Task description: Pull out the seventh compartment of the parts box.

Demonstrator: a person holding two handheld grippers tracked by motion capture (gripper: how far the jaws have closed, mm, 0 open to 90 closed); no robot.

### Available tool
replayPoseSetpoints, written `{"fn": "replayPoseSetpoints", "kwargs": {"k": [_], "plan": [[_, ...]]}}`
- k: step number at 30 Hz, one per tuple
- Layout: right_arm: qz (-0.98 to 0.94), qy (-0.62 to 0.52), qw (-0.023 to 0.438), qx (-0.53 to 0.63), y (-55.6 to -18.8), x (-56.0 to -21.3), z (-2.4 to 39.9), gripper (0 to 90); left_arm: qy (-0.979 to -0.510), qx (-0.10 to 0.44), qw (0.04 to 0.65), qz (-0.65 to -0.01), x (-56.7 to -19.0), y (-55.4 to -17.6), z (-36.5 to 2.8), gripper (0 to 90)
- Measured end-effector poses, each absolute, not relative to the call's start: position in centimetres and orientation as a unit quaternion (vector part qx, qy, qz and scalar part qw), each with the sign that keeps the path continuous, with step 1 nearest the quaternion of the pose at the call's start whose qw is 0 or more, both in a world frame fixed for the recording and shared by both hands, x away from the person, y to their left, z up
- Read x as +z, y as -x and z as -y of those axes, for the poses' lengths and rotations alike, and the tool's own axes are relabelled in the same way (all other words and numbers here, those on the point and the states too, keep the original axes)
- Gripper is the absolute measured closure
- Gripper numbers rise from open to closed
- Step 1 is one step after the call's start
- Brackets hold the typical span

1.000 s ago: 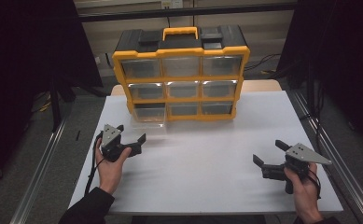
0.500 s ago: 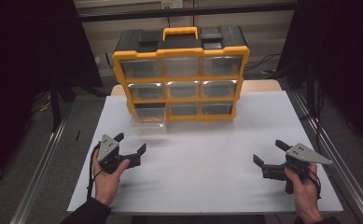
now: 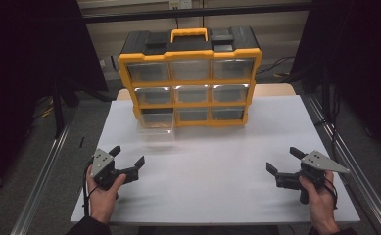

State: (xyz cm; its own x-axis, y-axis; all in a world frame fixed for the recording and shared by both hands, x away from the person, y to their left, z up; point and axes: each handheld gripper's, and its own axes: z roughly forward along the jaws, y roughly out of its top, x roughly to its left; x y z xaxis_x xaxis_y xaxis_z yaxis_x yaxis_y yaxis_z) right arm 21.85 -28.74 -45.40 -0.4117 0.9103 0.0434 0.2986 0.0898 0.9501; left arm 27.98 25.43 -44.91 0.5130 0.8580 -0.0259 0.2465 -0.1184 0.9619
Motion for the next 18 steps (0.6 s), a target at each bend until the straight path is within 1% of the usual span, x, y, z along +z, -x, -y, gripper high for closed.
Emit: {"fn": "replayPoseSetpoints", "kwargs": {"k": [3, 5, 9, 11, 12, 13, 15, 18], "plan": [[-0.672, -0.451, 0.302, 0.504, -21.8, -45.4, 28.8, 0.1, -0.697, 0.294, 0.523, -0.393, -45.0, -27.5, -26.0, 3.8], [-0.671, -0.452, 0.303, 0.503, -21.8, -45.4, 28.9, 0.1, -0.683, 0.297, 0.535, -0.398, -44.7, -26.9, -26.4, 3.8], [-0.670, -0.454, 0.306, 0.502, -21.8, -45.4, 28.9, 0.1, -0.683, 0.304, 0.537, -0.389, -44.6, -26.0, -26.7, 3.8], [-0.674, -0.446, 0.301, 0.506, -21.7, -45.4, 28.9, 0.0, -0.675, 0.299, 0.536, -0.409, -44.7, -26.1, -27.1, 3.9], [-0.674, -0.446, 0.301, 0.506, -21.7, -45.4, 28.9, 0.0, -0.675, 0.299, 0.536, -0.409, -44.7, -26.1, -27.1, 3.9], [-0.674, -0.445, 0.299, 0.508, -21.7, -45.4, 28.9, 0.0, -0.666, 0.300, 0.537, -0.423, -44.7, -26.4, -27.3, 3.9], [-0.676, -0.446, 0.300, 0.505, -21.9, -45.5, 28.8, 0.0, -0.659, 0.301, 0.538, -0.431, -44.7, -26.5, -27.5, 3.9], [-0.672, -0.449, 0.302, 0.505, -21.8, -45.5, 28.9, 0.0, -0.666, 0.293, 0.538, -0.425, -44.8, -26.7, -27.2, 3.9]]}}
